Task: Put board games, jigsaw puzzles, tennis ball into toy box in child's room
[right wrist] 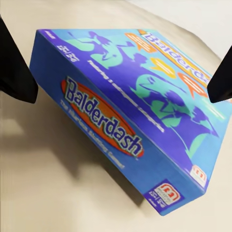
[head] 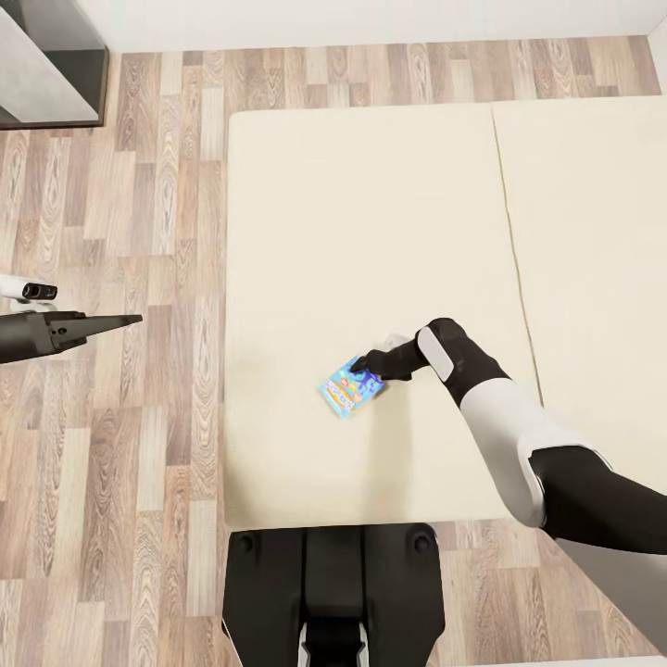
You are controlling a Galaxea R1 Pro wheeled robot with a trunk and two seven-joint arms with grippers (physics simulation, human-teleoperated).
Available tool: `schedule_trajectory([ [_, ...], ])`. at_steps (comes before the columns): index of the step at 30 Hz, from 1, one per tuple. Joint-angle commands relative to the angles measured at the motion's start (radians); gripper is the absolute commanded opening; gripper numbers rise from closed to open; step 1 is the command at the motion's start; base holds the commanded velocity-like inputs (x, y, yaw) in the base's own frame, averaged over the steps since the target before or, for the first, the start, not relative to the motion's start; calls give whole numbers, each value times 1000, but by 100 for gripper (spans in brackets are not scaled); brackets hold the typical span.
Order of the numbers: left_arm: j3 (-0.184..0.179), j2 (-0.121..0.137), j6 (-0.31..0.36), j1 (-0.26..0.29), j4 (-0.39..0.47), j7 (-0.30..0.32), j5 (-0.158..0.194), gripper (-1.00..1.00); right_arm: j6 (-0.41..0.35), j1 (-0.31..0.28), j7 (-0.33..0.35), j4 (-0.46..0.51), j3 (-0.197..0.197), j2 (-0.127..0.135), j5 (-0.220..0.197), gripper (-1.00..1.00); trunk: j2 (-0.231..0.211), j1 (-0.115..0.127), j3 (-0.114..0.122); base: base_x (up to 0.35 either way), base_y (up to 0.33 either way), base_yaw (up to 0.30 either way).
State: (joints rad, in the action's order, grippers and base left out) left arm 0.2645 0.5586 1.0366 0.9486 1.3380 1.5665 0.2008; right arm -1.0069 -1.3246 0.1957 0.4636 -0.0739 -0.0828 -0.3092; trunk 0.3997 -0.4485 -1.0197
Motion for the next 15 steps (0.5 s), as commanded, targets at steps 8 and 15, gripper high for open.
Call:
schedule_trajectory([
  [8,-1,0,11,1,0,4,0,100,11,2,9,-2,-22,0,-39,100,0,-2,-1,0,0,0],
  [15,-1,0,11,1,0,4,-1,100,13,2,11,-2,-61,-1,-40,100,0,-2,-1,0,0,0],
])
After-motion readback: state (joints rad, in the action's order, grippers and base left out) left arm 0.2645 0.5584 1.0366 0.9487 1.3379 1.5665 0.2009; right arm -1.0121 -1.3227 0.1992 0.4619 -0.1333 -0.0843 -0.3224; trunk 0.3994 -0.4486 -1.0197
